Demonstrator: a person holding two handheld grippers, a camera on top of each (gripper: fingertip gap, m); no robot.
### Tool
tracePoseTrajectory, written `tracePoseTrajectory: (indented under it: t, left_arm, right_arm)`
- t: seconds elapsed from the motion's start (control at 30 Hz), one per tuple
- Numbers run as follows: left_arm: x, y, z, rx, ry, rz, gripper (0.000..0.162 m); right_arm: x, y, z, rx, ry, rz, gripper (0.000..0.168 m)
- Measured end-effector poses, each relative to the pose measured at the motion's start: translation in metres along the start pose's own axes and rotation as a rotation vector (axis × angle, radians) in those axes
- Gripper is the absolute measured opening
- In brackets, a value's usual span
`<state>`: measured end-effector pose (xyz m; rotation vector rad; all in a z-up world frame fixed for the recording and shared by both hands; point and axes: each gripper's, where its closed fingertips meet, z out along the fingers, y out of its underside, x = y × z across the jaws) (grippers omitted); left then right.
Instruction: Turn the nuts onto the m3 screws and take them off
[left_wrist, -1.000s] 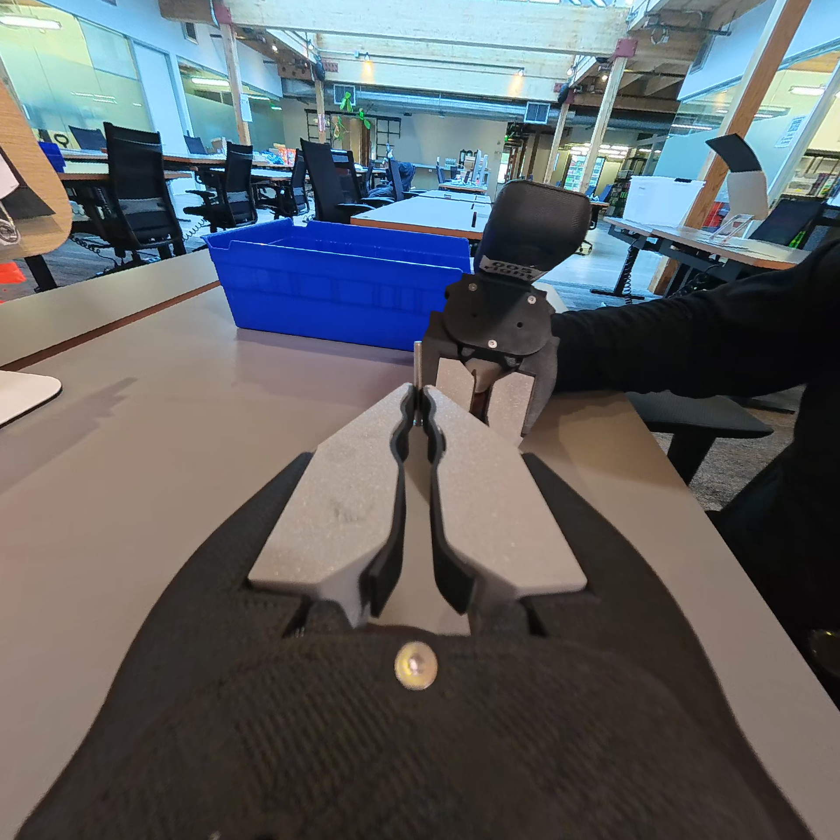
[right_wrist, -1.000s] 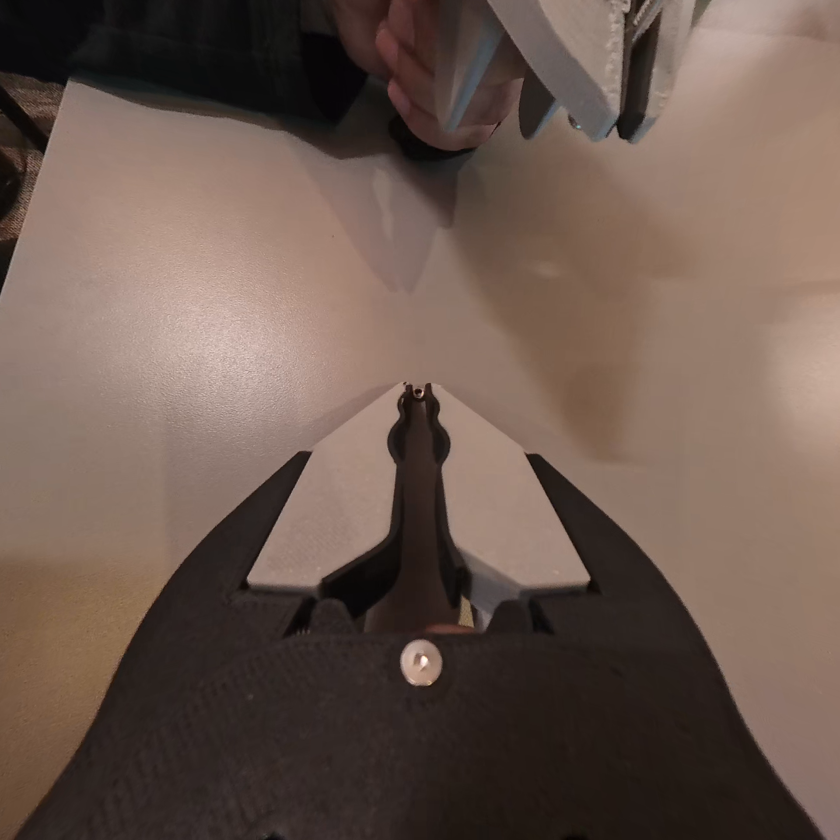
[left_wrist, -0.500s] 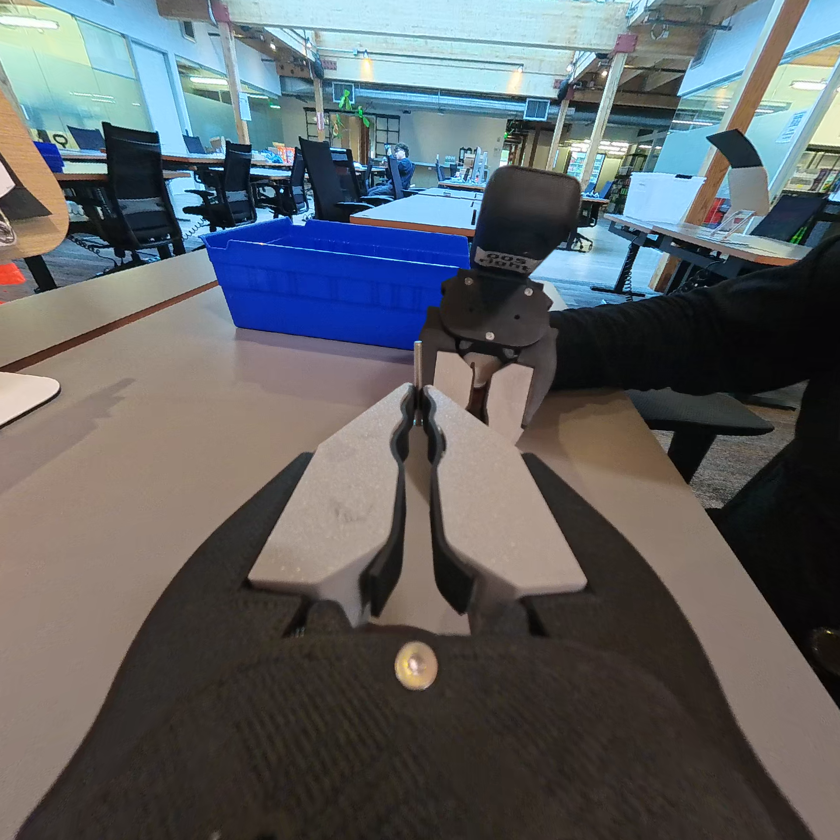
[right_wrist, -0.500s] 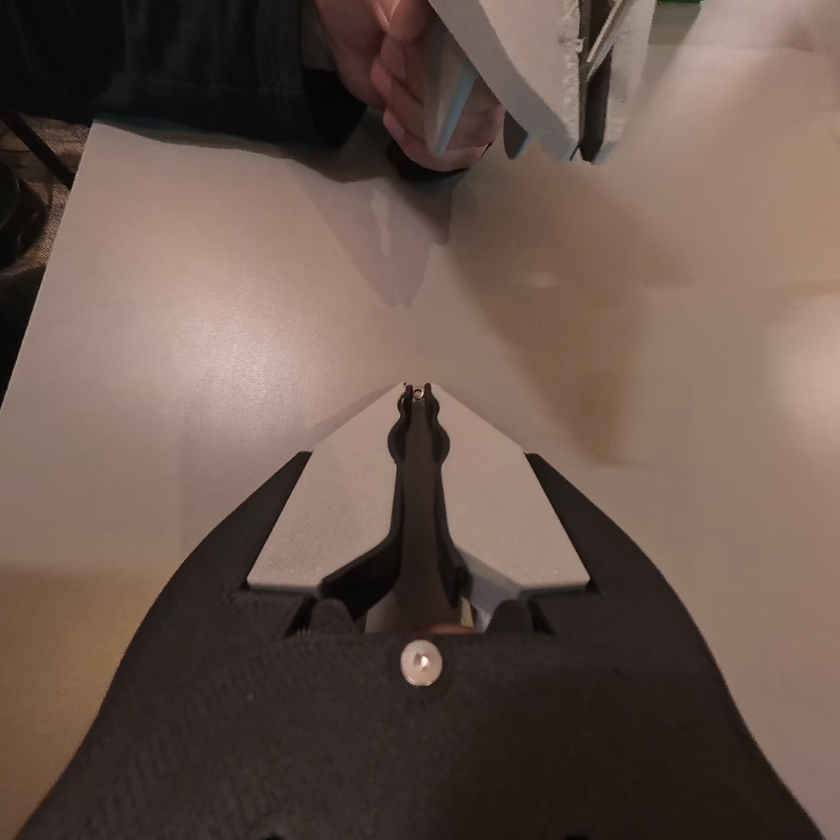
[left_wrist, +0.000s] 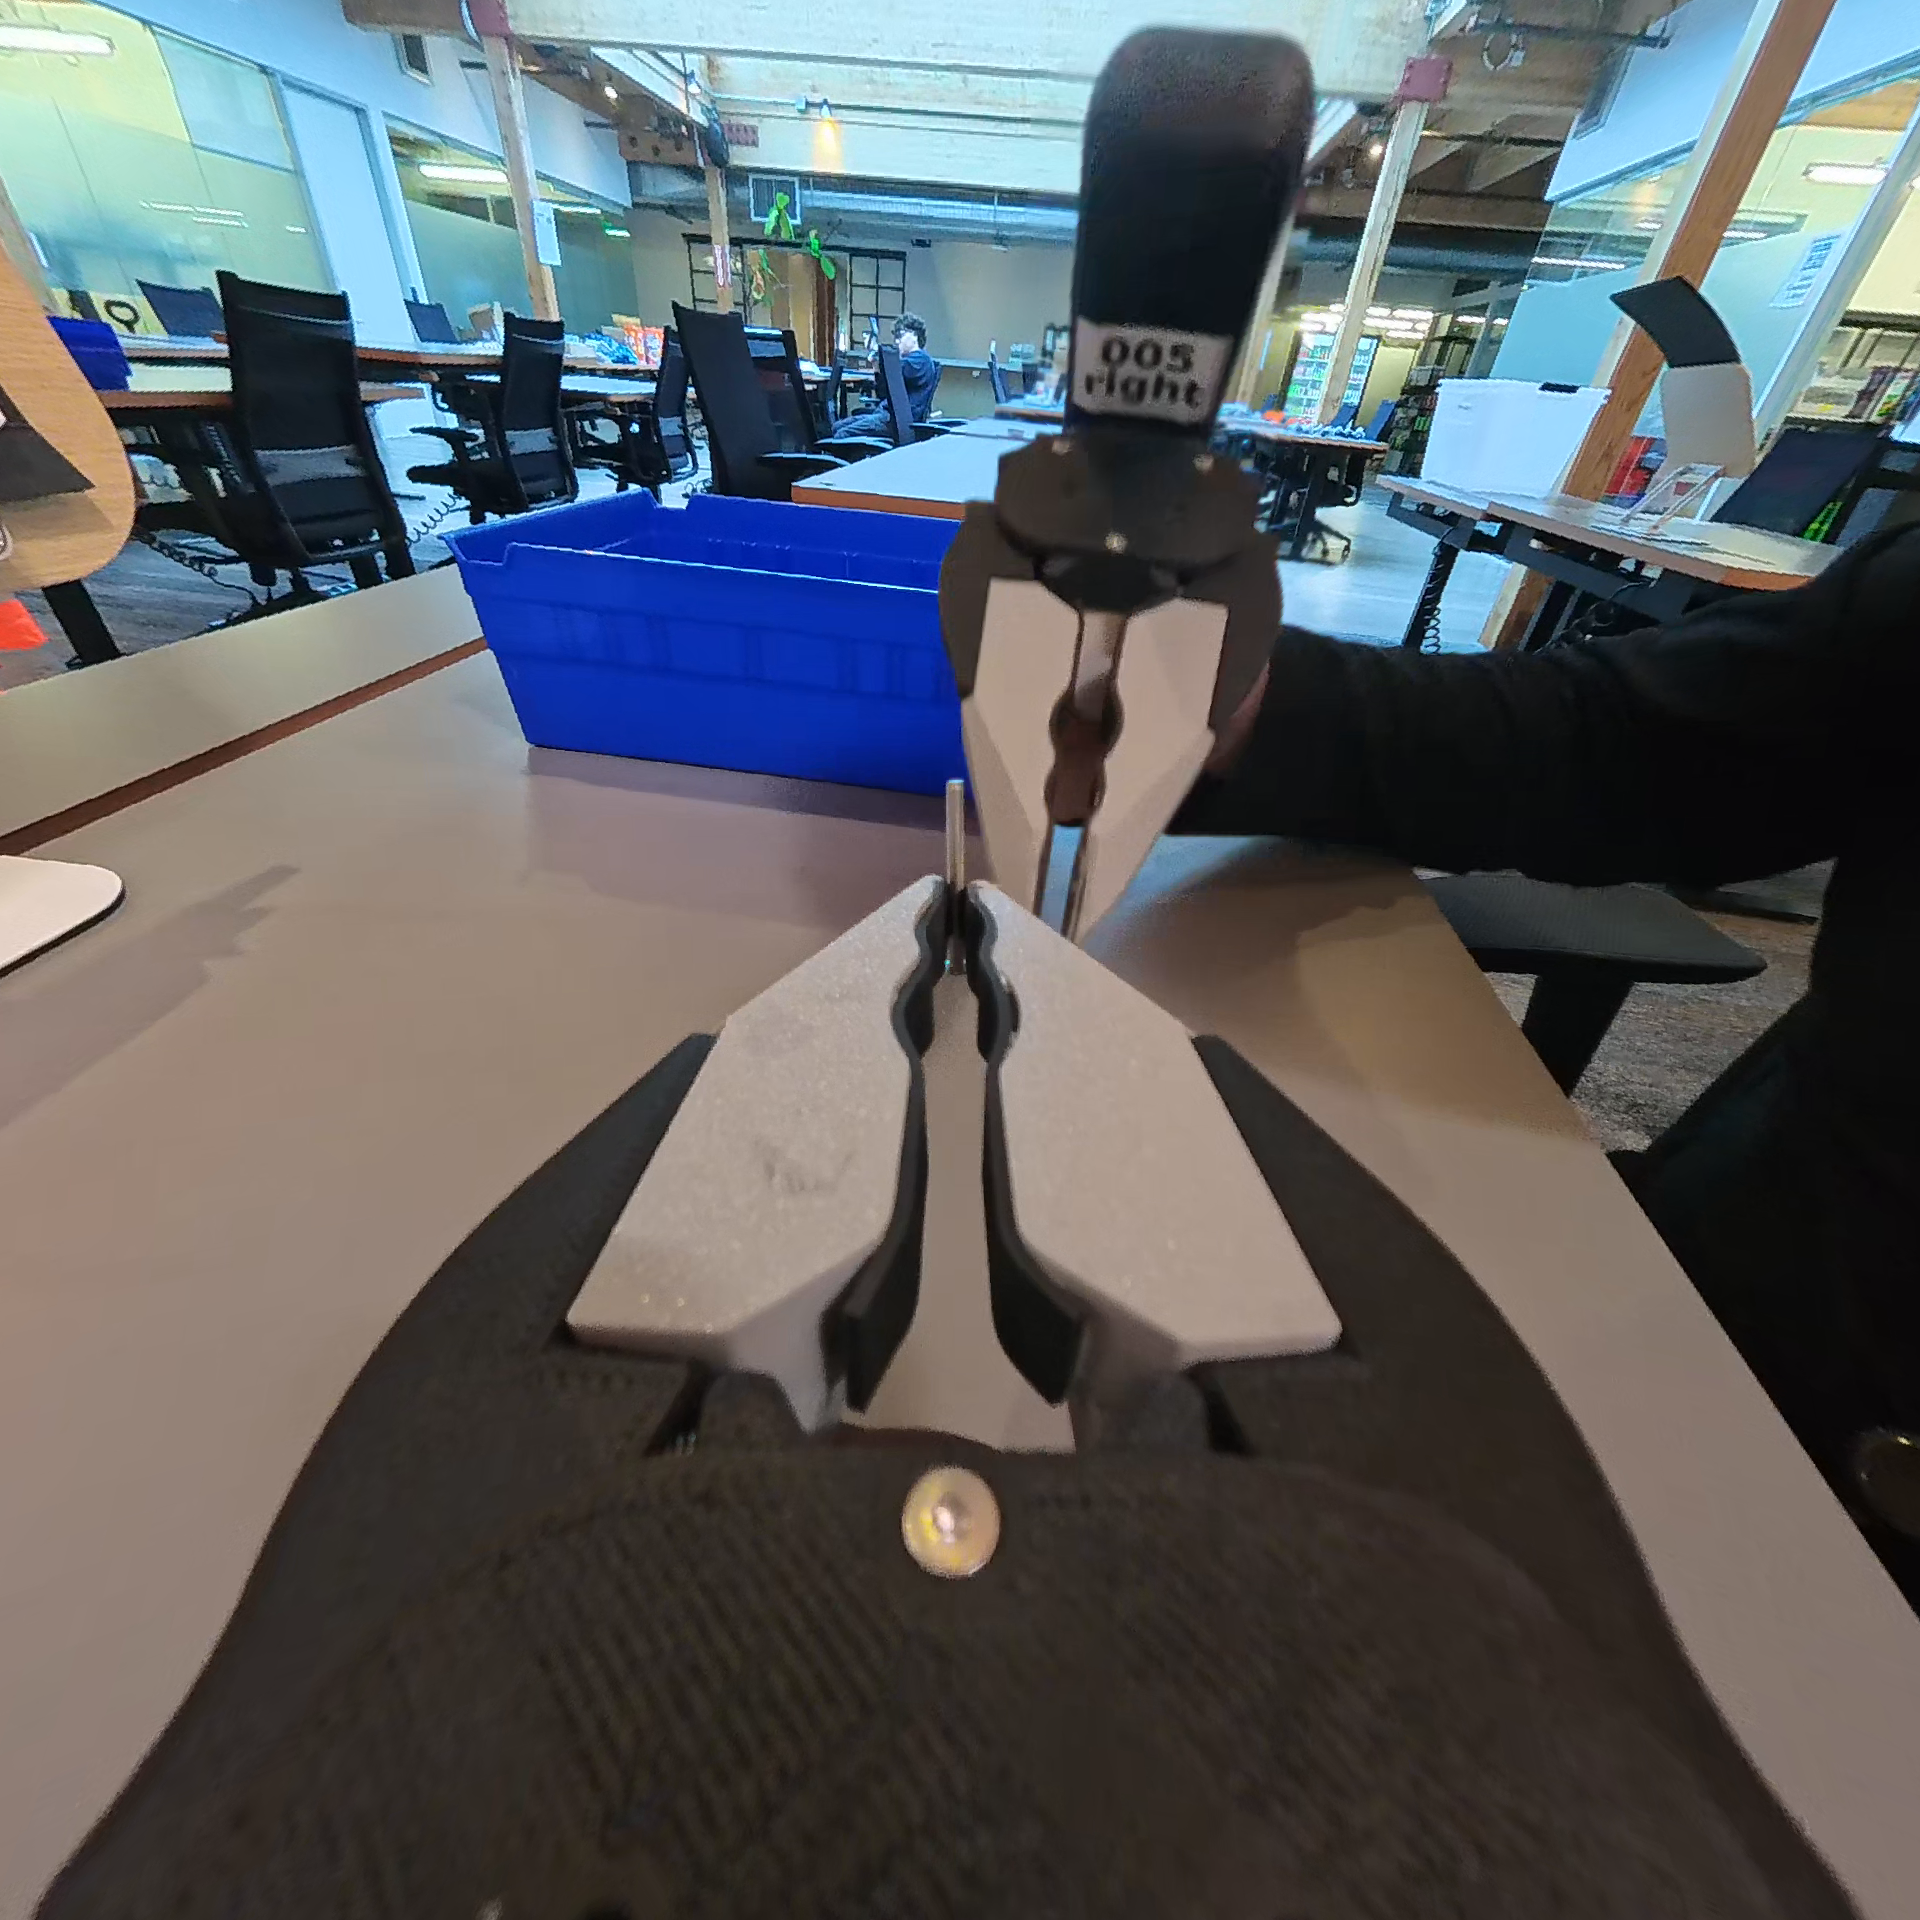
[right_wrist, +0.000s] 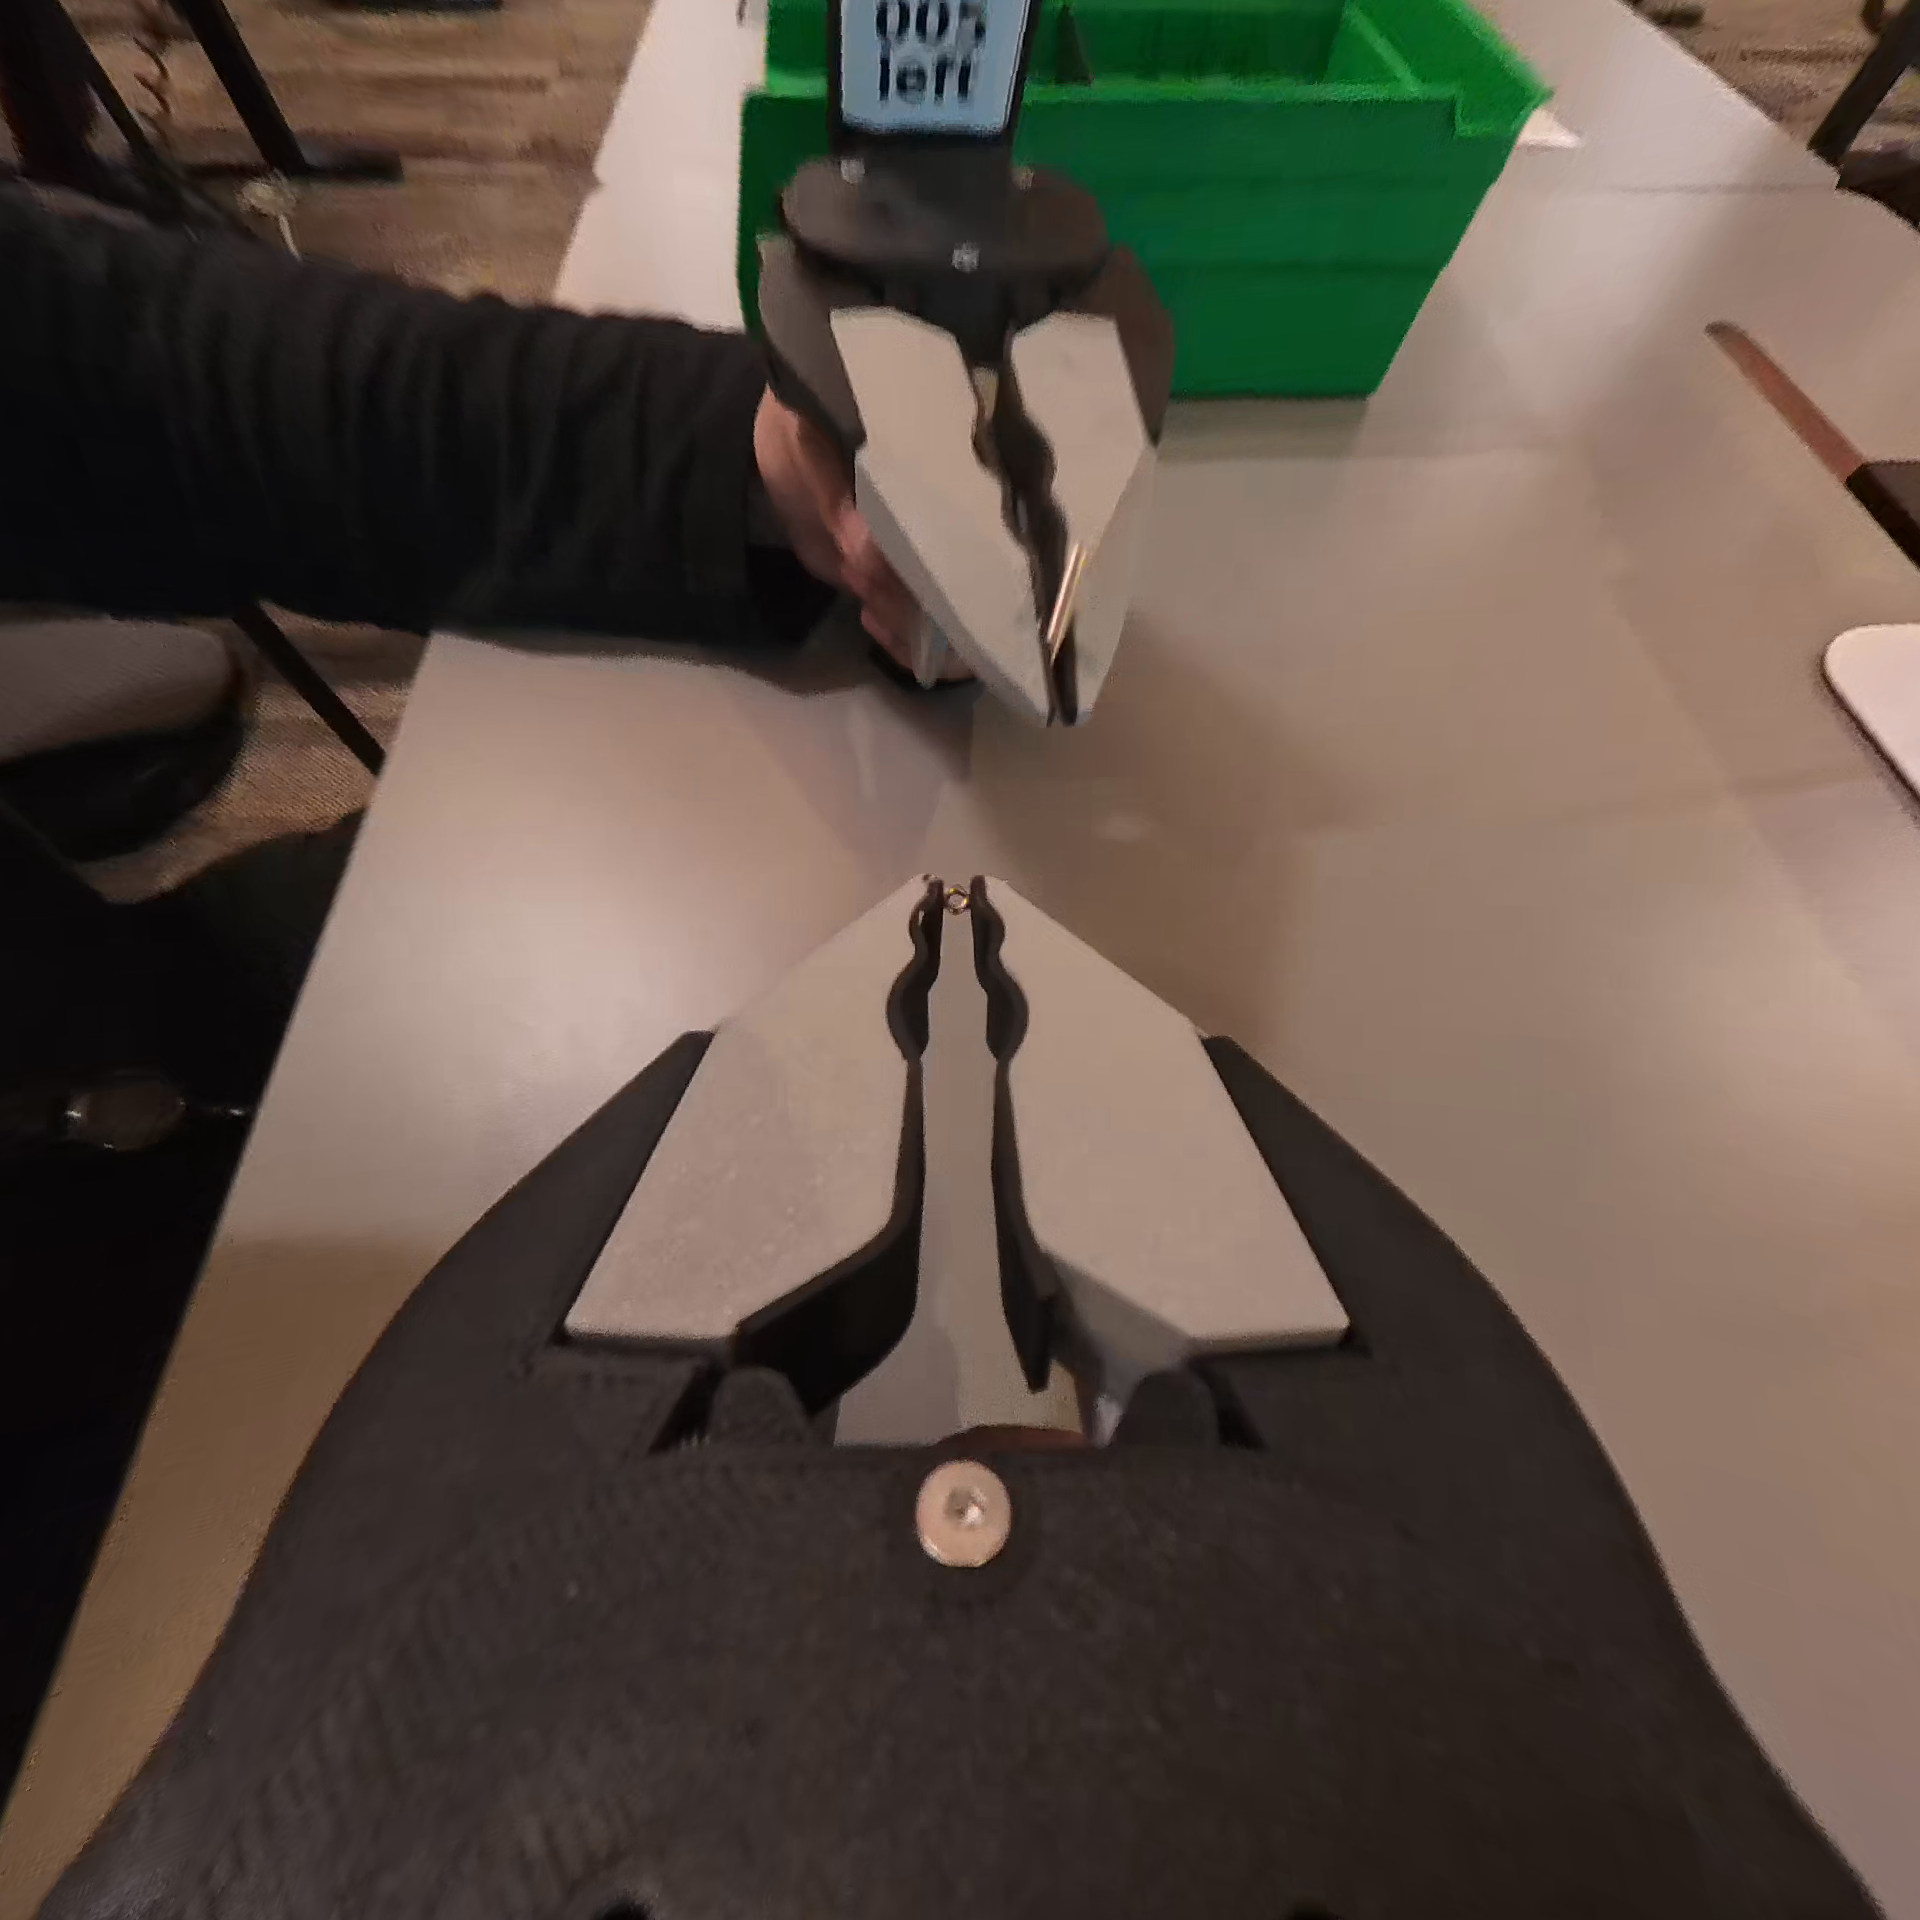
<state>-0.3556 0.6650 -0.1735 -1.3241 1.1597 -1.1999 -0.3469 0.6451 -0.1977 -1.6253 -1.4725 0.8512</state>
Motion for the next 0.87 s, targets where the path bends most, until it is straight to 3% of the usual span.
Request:
tracePoseTrajectory:
  t: [0.17, 0.47, 0.87]
  left_arm:
    - [0.005, 0.003, 0.004, -0.021, 0.013, 0.014, 0.0]
    - [0.01, 0.009, 0.011, -0.069, 0.022, 0.031, 0.0]
    - [0.012, -0.006, 0.009, 0.041, 0.065, -0.028, 0.0]
  right_arm:
    - [0.005, -0.025, -0.017, 0.058, -0.046, 0.031, 0.002]
    - [0.013, -0.048, -0.021, -0.005, -0.093, 0.012, 0.002]
    - [0.011, -0.059, -0.007, -0.128, -0.105, -0.069, 0.002]
